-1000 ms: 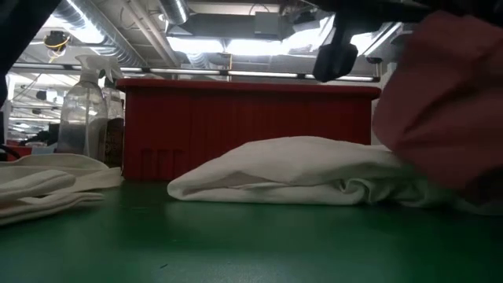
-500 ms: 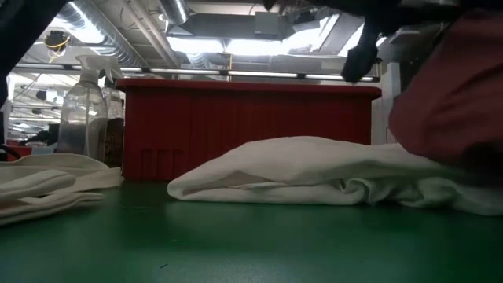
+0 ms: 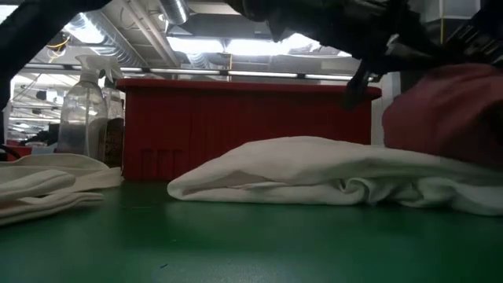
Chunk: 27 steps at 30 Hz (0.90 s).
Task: Fold Laundry from Bin
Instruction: Fold the pink underwear
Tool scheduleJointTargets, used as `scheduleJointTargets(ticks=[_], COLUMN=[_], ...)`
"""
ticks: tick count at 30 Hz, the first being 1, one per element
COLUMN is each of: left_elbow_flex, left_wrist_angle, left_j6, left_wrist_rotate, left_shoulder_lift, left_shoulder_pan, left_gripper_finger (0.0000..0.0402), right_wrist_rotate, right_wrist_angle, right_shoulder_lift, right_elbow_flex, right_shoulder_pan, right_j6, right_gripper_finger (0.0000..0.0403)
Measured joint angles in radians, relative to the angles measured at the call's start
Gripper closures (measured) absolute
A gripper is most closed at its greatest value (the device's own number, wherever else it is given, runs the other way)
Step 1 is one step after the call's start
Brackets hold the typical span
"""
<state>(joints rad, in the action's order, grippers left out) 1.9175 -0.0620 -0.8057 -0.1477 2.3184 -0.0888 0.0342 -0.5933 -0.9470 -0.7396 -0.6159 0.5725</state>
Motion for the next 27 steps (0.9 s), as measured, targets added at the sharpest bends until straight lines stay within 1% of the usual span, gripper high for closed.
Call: scheduleJointTargets(ticks=[3, 6, 8, 11, 16, 23, 27], left_elbow_flex=[0.0, 0.0, 0.0, 0.0, 0.0, 0.0, 0.0], left_wrist_angle=[-0.005, -0.009, -0.003, -0.01, -0.019, -0.026, -0.027], left_j6=[0.001, 0.004, 0.004, 0.006, 0.079, 0.172, 0.24], left_wrist_rotate=[0.006, 0.019, 0.029, 0.036, 0.107, 0.15, 0.208], left_shoulder_lift=[0.0, 0.0, 0.0, 0.0, 0.0, 0.0, 0.0], left_shoulder_pan=[0.001, -0.007, -0.008, -0.008, -0.02, -0.043, -0.056], left_gripper_finger=[0.04, 0.04, 0.04, 0.04, 0.0394, 0.0379, 0.0369], right_wrist_rotate=[0.002, -0.065, -0.125, -0.185, -0.267, -0.26, -0.24], right_wrist_angle=[0.02, 0.037, 0.05, 0.052, 0.043, 0.027, 0.014], right_shoulder_lift=[0.0, -0.008, -0.028, -0.06, -0.142, -0.277, -0.351], right_elbow_flex=[0.0, 0.0, 0.0, 0.0, 0.0, 0.0, 0.0], right_shoulder_pan=[-0.014, -0.05, -0.068, -0.095, -0.113, -0.11, -0.11], right_j6=[0.0, 0.0, -0.001, -0.001, 0.0, 0.0, 0.024], right_gripper_finger=[0.0258, 0.0258, 0.0258, 0.0258, 0.0258, 0.0258, 0.0258])
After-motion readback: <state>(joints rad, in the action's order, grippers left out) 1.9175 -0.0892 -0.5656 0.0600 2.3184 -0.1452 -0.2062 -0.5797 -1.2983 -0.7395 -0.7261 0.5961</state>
